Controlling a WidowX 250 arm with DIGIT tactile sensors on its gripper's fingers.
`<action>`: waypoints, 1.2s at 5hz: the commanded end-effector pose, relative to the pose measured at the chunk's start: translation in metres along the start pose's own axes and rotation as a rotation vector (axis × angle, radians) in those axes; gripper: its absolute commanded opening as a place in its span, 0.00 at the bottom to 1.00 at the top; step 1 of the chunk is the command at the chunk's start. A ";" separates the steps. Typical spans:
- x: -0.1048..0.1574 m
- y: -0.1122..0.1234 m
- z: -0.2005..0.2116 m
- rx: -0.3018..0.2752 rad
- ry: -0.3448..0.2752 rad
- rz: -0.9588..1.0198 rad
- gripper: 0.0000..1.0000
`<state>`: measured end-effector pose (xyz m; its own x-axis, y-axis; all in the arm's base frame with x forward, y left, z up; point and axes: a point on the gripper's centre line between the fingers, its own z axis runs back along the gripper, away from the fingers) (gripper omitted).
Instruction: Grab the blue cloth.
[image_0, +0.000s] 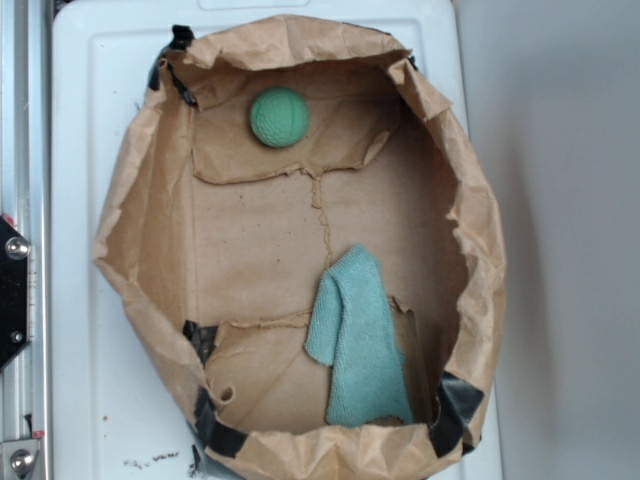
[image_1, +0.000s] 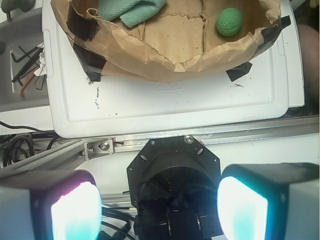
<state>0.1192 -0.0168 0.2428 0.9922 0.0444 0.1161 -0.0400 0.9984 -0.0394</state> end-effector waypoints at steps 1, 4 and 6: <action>0.000 0.000 0.000 0.000 0.000 0.000 1.00; 0.089 -0.002 -0.041 -0.050 -0.127 0.091 1.00; 0.136 0.016 -0.080 -0.047 -0.210 0.185 1.00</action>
<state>0.2608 -0.0052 0.1672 0.9389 0.2103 0.2725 -0.1846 0.9758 -0.1171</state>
